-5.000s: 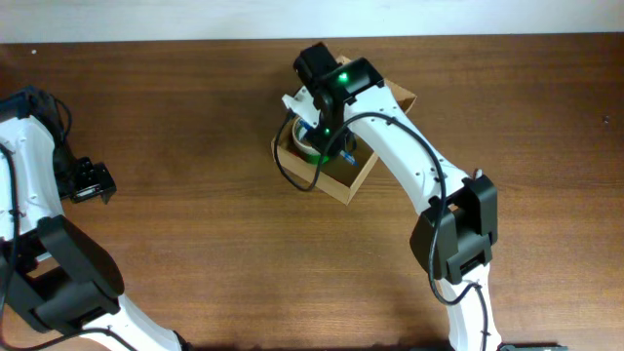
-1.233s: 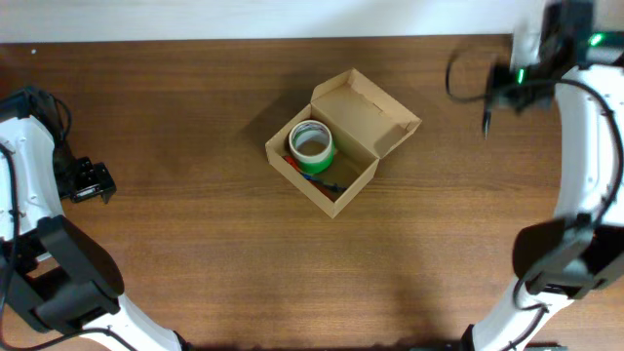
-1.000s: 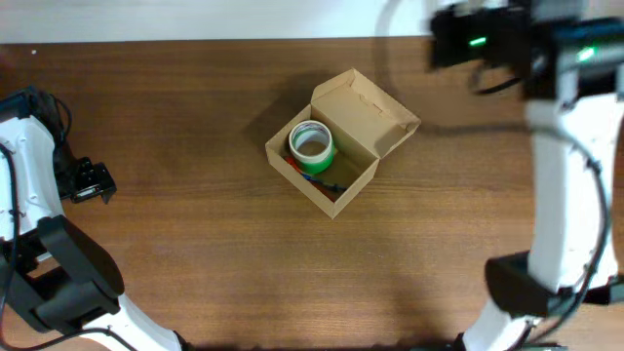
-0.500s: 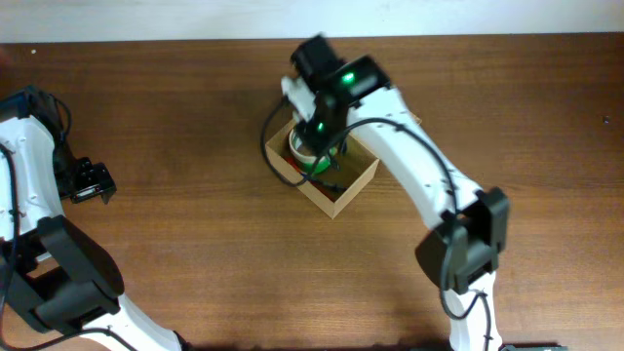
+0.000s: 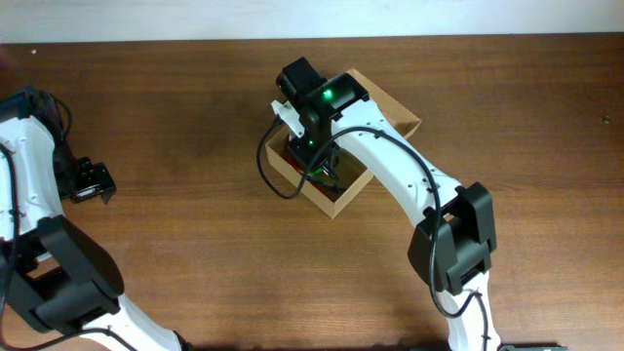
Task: Pack container
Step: 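Carry the black marker over the box and lower it inside, then open the right gripper and withdraw it from the box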
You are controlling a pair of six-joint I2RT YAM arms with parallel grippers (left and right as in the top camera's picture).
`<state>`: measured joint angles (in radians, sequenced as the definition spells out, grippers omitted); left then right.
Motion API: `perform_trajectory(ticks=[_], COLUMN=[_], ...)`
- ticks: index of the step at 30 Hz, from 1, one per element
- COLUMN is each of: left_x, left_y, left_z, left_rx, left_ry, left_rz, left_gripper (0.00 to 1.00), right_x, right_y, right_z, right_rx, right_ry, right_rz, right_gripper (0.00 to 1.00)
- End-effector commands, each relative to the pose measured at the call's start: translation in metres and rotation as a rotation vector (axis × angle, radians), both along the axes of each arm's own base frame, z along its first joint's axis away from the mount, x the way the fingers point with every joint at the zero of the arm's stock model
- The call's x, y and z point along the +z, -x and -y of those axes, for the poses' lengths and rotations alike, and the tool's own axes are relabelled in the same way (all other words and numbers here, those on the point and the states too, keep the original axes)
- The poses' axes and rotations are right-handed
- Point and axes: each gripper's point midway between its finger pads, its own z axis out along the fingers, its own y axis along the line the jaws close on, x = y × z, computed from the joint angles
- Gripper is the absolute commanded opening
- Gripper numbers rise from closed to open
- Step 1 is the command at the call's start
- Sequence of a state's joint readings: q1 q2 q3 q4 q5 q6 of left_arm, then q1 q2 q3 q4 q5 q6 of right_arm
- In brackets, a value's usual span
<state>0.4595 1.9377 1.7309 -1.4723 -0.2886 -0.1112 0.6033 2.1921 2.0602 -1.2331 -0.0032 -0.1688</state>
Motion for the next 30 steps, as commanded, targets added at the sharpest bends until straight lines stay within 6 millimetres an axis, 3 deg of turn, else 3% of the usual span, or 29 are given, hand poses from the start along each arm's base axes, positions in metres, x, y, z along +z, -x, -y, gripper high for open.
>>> perform_trajectory(ticks=[1, 30], left_x=[0.001, 0.001], left_y=[0.001, 0.001], left_z=[-0.001, -0.001], left_rx=[-0.013, -0.013], left_ry=[-0.001, -0.001], left_rz=[-0.002, -0.002], left_gripper=[1.00, 1.00], right_x=[-0.023, -0.055], right_y=[0.004, 0.027], right_z=[-0.001, -0.025], right_rx=[0.016, 0.070], right_ry=[0.031, 0.013], right_rz=[-0.041, -0.123], right_gripper=[0.04, 0.04])
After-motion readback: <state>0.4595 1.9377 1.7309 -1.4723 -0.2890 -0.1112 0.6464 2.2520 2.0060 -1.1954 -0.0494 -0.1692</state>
